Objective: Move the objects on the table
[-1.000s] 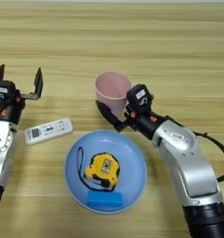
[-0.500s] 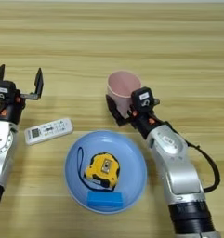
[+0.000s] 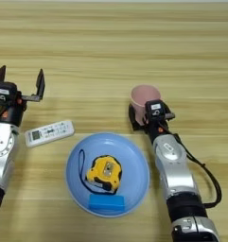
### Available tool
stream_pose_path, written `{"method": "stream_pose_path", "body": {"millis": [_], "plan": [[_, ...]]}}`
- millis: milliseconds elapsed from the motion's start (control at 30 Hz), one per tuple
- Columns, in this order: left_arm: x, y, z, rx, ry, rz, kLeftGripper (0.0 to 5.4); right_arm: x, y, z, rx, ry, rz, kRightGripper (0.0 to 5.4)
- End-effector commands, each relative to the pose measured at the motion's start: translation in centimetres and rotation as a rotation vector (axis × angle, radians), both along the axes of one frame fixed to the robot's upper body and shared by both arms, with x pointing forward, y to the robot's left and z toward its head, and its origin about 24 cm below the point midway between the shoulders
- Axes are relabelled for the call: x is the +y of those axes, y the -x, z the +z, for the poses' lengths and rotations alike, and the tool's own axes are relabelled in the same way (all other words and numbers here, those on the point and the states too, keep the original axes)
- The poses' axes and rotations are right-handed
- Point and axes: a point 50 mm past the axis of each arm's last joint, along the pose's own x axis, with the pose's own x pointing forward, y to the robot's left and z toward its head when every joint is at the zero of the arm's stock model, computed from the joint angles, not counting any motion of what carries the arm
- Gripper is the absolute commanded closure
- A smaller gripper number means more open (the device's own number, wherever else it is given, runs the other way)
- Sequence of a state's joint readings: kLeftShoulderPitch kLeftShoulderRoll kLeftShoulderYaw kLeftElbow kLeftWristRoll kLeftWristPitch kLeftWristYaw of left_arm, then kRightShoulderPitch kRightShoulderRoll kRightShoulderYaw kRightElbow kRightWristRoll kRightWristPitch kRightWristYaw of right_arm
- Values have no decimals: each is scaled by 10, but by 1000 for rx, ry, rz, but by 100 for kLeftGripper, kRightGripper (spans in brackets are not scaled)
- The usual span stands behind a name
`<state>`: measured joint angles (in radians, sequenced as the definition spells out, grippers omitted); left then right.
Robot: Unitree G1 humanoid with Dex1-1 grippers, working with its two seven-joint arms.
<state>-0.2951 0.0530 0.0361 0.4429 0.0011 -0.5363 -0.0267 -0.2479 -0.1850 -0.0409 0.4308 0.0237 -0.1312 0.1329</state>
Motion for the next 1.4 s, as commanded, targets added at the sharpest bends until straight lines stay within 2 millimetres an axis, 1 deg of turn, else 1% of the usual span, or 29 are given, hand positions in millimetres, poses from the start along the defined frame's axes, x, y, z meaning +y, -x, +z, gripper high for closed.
{"method": "stream_pose_path", "body": {"millis": [33,267,300,533,1000,1400], "plan": [[0,-1,4,-22,-14,0,0,-3,-3,-6,33,-5,-20,107],[1,-1,4,-23,-15,0,0,-5,-3,-9,48,-28,-28,108],[1,-1,4,-23,-15,0,0,-5,-3,-9,47,-31,-28,79],[1,0,4,-23,-15,1,0,-5,-3,-5,28,-41,-26,3],[1,-1,5,-24,-15,0,0,-6,6,-1,8,-55,-25,3],[1,-2,5,-24,-16,-2,0,-9,37,-10,50,-106,-34,3]]}}
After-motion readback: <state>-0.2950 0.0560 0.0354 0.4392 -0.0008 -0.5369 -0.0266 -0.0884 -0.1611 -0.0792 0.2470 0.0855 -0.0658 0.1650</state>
